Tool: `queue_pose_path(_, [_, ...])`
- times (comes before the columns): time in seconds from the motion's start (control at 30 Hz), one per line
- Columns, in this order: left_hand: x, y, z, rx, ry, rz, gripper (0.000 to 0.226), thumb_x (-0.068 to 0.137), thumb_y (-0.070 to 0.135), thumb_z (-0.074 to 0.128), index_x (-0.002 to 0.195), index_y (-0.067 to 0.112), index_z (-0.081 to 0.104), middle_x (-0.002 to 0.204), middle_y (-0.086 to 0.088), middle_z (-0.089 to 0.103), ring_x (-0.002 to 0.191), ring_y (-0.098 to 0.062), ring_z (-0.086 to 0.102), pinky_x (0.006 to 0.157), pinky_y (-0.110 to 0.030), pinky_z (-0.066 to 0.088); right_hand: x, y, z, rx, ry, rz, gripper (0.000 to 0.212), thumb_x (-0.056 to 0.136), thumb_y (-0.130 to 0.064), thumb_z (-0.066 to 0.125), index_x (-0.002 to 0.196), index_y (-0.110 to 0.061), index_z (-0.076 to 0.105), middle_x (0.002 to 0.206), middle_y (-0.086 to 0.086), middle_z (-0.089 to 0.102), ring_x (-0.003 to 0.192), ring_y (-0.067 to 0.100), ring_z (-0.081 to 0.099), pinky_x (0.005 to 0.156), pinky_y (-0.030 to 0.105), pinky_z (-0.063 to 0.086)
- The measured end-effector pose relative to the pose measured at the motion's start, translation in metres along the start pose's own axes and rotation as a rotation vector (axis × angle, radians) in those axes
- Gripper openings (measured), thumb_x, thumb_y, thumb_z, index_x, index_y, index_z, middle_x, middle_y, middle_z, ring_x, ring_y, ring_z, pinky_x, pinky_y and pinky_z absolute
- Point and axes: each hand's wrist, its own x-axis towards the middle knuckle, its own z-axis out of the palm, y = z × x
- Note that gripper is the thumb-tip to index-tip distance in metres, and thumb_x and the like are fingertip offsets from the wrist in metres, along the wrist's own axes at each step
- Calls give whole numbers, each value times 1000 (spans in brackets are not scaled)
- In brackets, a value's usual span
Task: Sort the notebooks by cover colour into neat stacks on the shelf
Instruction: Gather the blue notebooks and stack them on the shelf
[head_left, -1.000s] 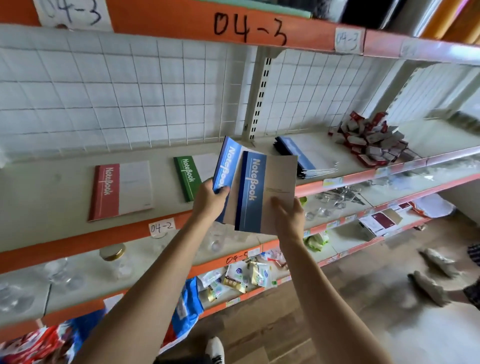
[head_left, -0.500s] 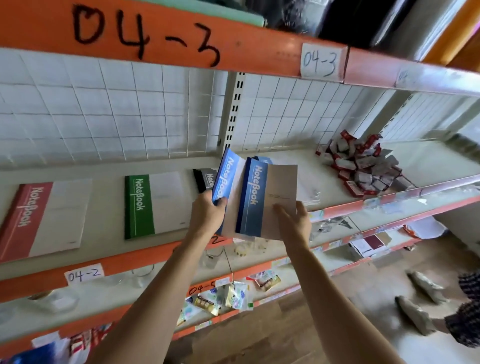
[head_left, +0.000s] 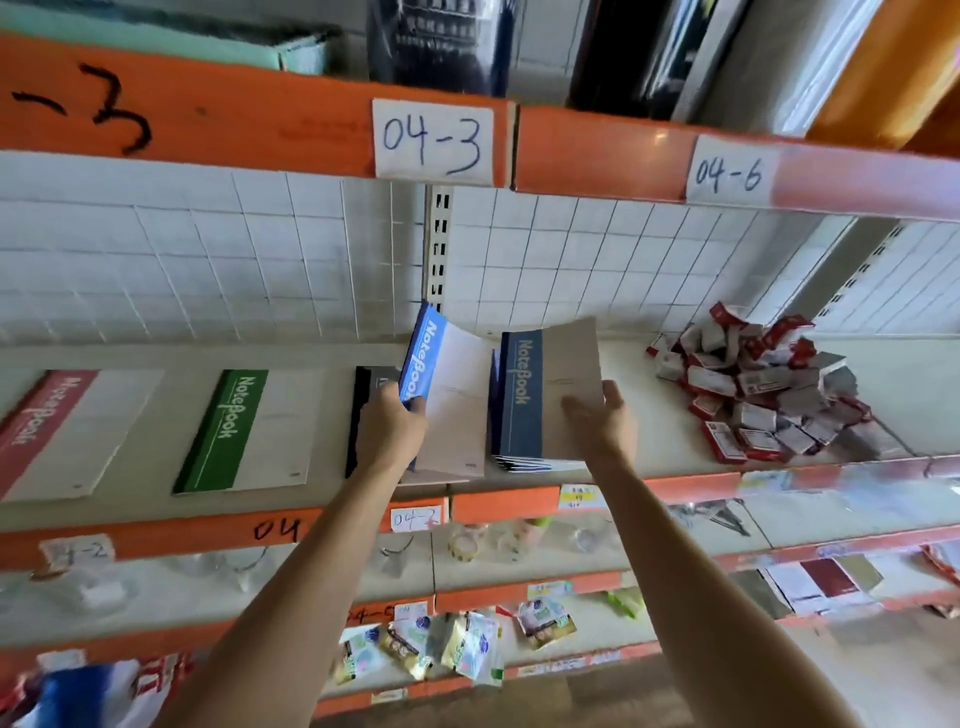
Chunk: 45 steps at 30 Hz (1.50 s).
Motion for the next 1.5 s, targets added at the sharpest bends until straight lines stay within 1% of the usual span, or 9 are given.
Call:
queue_pose_path(0.23, [-2, 16, 9, 3, 172, -41, 19, 95, 17, 56, 106, 2, 61, 95, -11, 65, 61, -25, 58, 50, -25, 40, 36, 11, -5, -178, -146, -122, 27, 83, -20, 64, 106, -15, 49, 100, 8, 64, 81, 26, 60, 59, 27, 46])
queue_pose_path(0.37, [-7, 22, 17, -77, 218, -51, 22, 92, 20, 62, 106, 3, 63, 95, -13, 66, 77, -30, 60, 63, -29, 41, 47, 18, 0, -475, -197, -128, 52, 86, -31, 64, 126, -3, 46, 127, 19, 50, 119, 36, 48, 97, 42, 43])
queue_pose_path(0.5, [-15, 34, 29, -149, 145, -89, 19, 91, 24, 65, 103, 11, 62, 91, -9, 65, 65, -19, 54, 53, -25, 37, 51, 20, -4, -578, -200, -126, 62, 85, -44, 63, 132, -7, 44, 136, 15, 44, 128, 34, 41, 103, 41, 37])
queue_pose_path(0.67, [-24, 57, 56, -157, 96, -58, 26, 85, 20, 71, 104, 13, 55, 95, -5, 66, 77, -25, 62, 62, -31, 45, 62, 29, -16, -536, -281, -195, 52, 89, -40, 56, 127, -7, 47, 131, 19, 49, 123, 37, 45, 100, 41, 38])
queue_pose_path(0.8, [-31, 71, 84, -12, 78, 9, 31, 85, 16, 72, 105, 13, 49, 101, -5, 65, 79, -24, 58, 52, -25, 35, 68, 31, -24, -491, -338, -235, 39, 90, -26, 52, 124, -7, 51, 127, 20, 51, 121, 38, 46, 100, 38, 39])
queue_pose_path(0.97, [-36, 84, 113, 347, 70, 2, 48, 93, 18, 62, 132, 11, 33, 117, -16, 62, 101, -35, 63, 67, -37, 45, 75, 28, -31, -444, -358, -291, 36, 90, -22, 51, 125, -11, 54, 126, 17, 53, 119, 35, 48, 99, 35, 40])
queue_pose_path(1.1, [-42, 82, 123, 592, 53, -8, 54, 93, 41, 62, 129, 8, 39, 126, -14, 52, 116, -32, 51, 83, -42, 48, 73, 24, -29, -408, -362, -384, 34, 90, -22, 54, 122, -12, 56, 123, 15, 54, 116, 33, 48, 94, 34, 41])
queue_pose_path(1.3, [-40, 62, 122, 701, 52, 187, 60, 95, 55, 51, 134, 12, 38, 128, -11, 49, 114, -27, 51, 84, -37, 46, 58, 19, -20, -418, -387, -520, 39, 91, -26, 58, 127, -13, 53, 130, 12, 50, 121, 30, 45, 100, 37, 41])
queue_pose_path(1.5, [-31, 44, 88, 547, -62, 336, 63, 100, 50, 46, 150, 14, 34, 148, -7, 44, 134, -26, 42, 104, -40, 41, 38, 13, 0, -436, -443, -613, 51, 91, -31, 61, 137, -15, 48, 139, 7, 48, 127, 27, 44, 105, 35, 35])
